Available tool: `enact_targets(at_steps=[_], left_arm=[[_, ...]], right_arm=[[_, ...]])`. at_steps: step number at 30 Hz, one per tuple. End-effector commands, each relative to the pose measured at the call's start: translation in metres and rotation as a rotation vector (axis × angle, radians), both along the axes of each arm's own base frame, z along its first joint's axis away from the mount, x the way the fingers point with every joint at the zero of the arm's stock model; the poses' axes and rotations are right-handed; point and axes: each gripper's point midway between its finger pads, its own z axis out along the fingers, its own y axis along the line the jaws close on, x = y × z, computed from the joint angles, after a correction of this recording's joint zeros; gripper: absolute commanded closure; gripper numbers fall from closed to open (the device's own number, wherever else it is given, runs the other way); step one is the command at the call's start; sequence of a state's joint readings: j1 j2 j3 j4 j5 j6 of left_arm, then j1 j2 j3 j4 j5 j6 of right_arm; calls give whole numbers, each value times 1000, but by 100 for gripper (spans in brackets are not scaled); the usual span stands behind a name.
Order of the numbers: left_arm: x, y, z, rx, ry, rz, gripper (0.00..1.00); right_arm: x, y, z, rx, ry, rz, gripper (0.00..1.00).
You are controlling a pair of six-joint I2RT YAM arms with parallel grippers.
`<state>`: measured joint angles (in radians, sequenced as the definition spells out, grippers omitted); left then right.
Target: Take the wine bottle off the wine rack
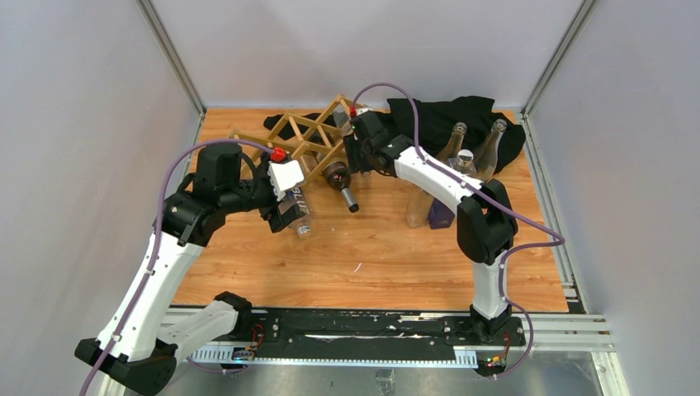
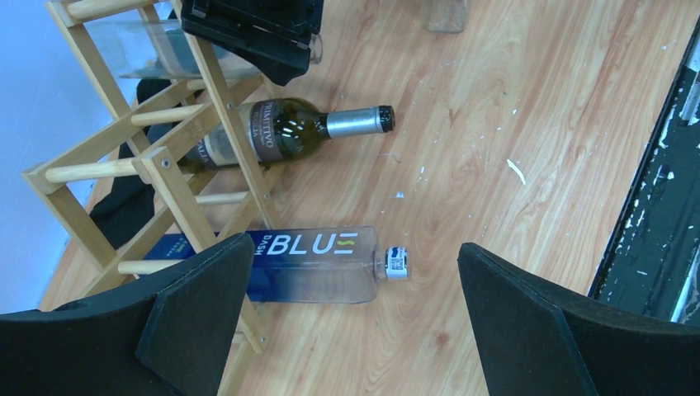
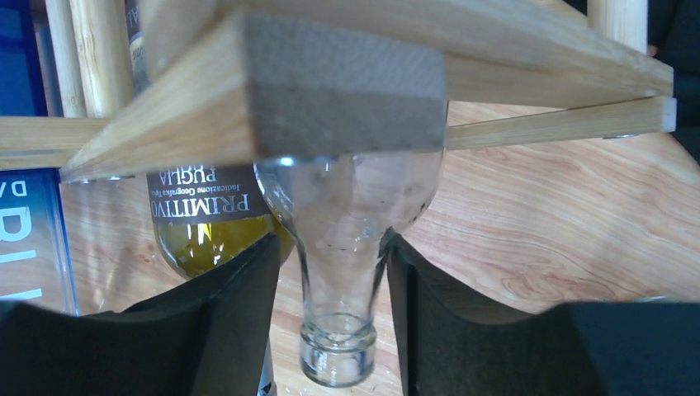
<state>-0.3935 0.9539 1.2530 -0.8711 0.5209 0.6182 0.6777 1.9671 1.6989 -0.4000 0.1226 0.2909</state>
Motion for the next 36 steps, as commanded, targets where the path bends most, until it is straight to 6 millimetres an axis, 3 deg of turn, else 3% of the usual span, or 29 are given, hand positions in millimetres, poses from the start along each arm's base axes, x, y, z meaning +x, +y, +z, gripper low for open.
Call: enact_targets(at_steps=[1,5,7,16,23,36], left_arm=[[-4,1,6,-12,-8,-12,0],[-4,1,4,-8,-5,-13,0],[-3,1,3,-6,-4,-11,0],[-1,7,-7,42,-28,-14,0],[3,10,-18,96,-61,-42,0],[9,15,-36,197,-125,-101,0]], right_arm=[[-16,21,3,73,9,82,54],[-26,17,7,72,1,80,91],[-32,15,14,82,-12,80,100],[-80,9,43,180,-10,105,100],[-121,1,51,298,54,129,100],[-160,-24,59,384,121,77,100]])
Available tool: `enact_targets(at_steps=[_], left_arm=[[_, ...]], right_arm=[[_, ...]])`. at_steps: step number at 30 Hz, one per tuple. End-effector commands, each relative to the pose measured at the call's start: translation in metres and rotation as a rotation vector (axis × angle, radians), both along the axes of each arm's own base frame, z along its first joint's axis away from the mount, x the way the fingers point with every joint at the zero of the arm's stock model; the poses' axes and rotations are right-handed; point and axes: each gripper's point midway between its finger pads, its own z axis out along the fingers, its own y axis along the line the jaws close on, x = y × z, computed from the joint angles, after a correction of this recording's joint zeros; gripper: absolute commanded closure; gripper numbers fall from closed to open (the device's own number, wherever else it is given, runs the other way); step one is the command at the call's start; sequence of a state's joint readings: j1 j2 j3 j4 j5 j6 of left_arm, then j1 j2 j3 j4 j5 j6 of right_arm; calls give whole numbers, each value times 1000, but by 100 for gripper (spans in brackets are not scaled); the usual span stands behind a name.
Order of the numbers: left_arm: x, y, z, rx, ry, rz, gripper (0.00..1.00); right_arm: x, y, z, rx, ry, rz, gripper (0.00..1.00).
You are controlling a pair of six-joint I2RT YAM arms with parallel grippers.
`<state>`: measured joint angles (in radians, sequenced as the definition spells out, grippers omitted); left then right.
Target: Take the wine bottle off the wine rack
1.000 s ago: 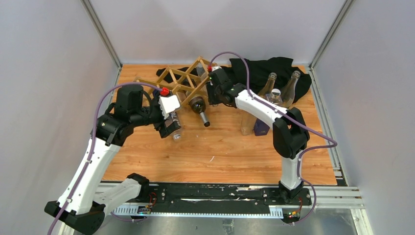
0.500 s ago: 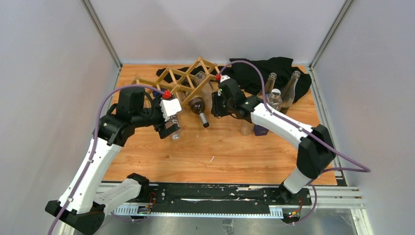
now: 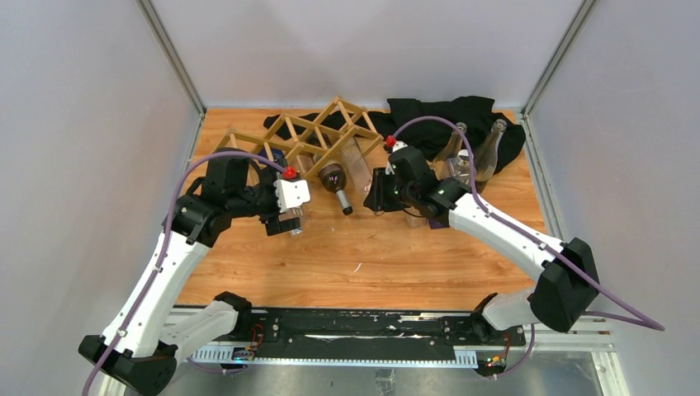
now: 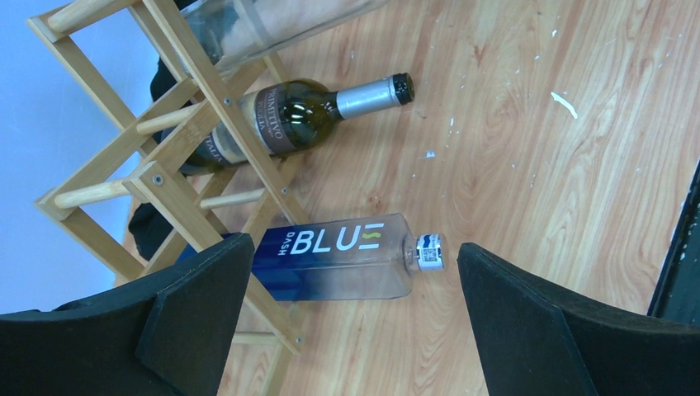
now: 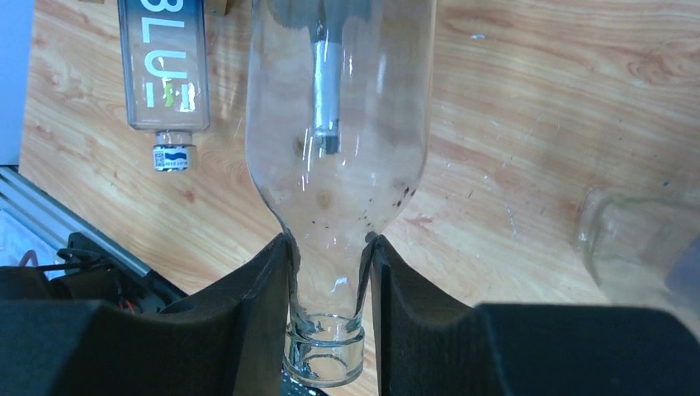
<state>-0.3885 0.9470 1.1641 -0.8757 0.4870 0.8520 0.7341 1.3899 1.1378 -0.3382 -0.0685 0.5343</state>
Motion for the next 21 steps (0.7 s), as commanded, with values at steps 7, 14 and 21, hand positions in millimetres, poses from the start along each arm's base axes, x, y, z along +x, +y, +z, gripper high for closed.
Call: enact_targets(at_steps=[7,14,21], left_arm=[[1,6,-7,55,-49,-36,0],[0,4,-8,56,-58,-51,0],[-3,3,-16,72,-64,-86,1]], right_arm=[[-27,2,35,137,-4,15,100],[-39,-5,43,175,7,2,100],[-50,-4,56,244,27,12,100]])
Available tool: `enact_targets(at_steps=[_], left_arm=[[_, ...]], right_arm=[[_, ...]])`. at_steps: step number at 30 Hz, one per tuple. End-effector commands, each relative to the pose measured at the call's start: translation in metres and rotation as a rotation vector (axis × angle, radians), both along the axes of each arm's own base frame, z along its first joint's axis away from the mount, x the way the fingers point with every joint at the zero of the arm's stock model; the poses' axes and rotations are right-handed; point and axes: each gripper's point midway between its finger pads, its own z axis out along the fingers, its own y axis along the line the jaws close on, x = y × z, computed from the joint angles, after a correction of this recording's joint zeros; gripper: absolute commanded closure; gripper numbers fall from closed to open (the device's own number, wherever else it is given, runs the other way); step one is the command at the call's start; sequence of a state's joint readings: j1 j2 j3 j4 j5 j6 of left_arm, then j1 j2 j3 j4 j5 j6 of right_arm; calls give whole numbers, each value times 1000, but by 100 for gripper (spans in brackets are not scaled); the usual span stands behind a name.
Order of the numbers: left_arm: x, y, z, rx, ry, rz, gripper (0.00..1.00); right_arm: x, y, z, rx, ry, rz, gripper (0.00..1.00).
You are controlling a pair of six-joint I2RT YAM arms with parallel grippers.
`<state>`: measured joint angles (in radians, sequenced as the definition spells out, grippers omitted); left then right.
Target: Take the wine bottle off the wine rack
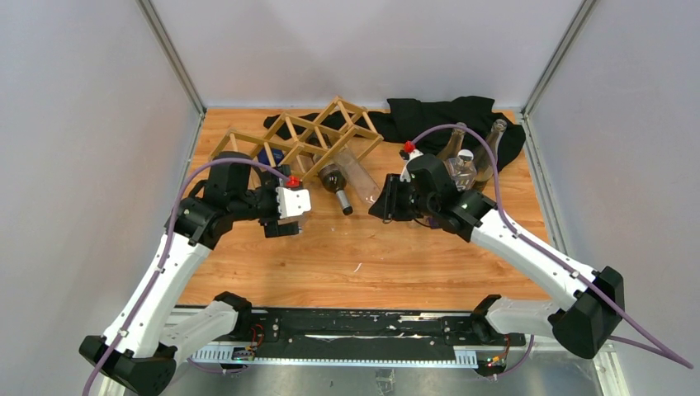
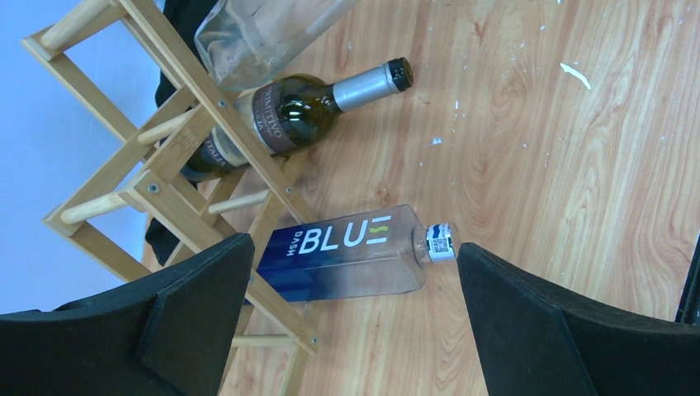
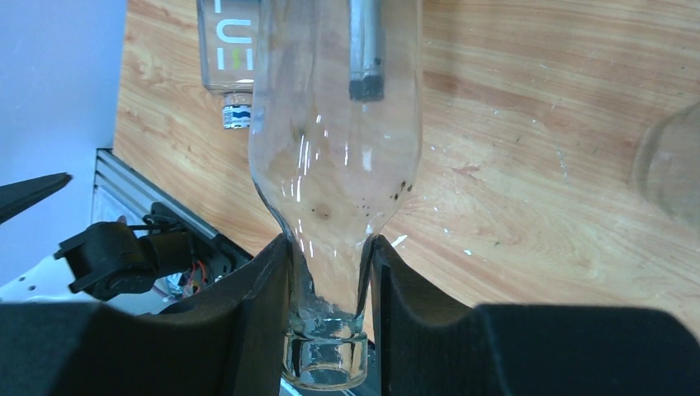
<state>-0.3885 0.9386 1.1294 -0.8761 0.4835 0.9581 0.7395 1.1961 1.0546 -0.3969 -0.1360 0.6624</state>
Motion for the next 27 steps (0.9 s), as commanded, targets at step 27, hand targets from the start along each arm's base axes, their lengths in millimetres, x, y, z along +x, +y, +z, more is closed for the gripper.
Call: enact_targets(at_steps=[27], left_arm=[[49,-49,-4,126,-604,-147,0]], right_arm=[[-47,54,79,392,96,247,100]])
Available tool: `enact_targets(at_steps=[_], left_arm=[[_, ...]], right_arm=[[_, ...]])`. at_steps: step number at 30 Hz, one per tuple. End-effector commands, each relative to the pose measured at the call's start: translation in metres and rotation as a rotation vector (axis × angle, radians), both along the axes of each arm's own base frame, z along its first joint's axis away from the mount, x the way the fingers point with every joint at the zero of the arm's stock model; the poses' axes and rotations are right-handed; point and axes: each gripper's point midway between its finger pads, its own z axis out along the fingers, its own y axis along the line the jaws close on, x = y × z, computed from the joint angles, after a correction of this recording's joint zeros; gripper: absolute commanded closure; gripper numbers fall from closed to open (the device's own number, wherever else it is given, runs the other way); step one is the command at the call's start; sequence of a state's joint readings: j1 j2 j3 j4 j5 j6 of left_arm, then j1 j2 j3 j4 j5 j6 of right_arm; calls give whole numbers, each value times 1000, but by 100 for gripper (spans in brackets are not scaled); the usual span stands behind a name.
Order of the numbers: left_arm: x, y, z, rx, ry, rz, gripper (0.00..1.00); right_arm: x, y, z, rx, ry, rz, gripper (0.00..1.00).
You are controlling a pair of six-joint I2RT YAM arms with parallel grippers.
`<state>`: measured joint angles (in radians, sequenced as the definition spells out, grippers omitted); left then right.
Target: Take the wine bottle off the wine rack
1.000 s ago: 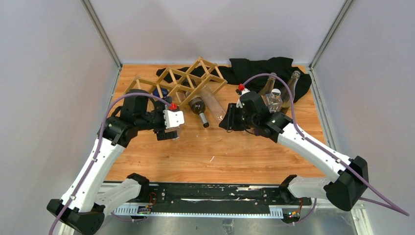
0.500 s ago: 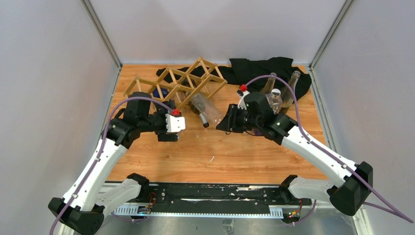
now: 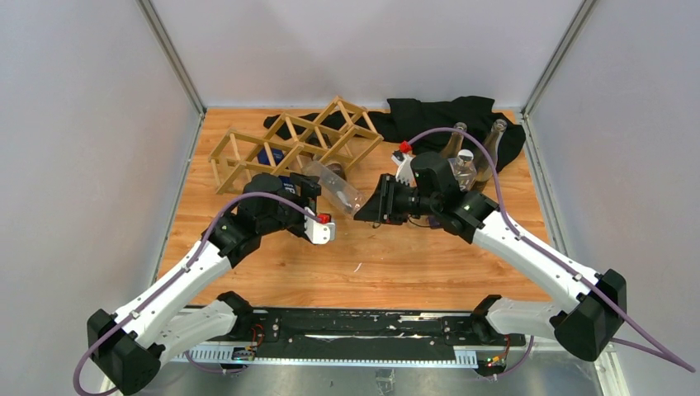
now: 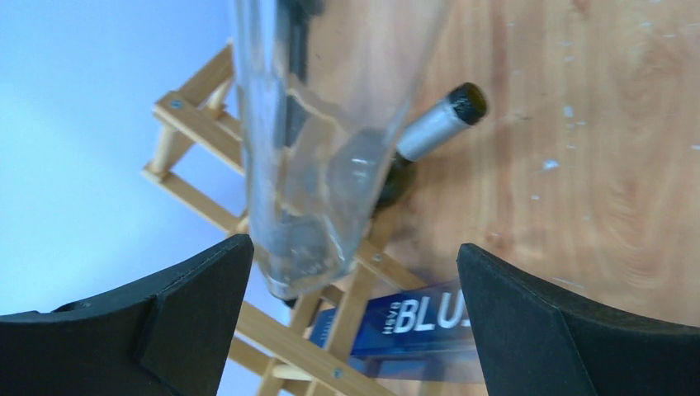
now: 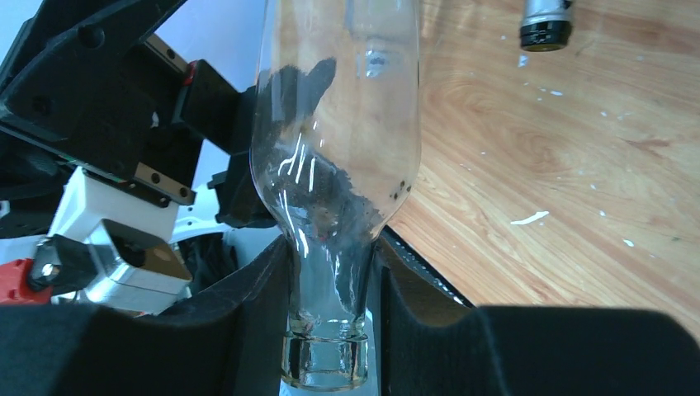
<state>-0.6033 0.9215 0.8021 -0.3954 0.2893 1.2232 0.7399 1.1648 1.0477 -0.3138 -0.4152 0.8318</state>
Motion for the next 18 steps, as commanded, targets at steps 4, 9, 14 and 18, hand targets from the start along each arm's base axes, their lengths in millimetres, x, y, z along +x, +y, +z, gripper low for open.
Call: enact_targets(at_steps=[4,9,14,18], left_arm=[[19,-2,31,-21,-234,14,0],[19,-1,23,4,-222,13,0],[18,1,15,48,-205,2,0],[16,2,8,79,-217,-15,1]], right_arm=[[-11,26,47,164,-38,116,100],[-18,33,57,193,-38,153,100],[-28,39,63,209,-27,198,100],[-32,41,69,226,-33,210,100]])
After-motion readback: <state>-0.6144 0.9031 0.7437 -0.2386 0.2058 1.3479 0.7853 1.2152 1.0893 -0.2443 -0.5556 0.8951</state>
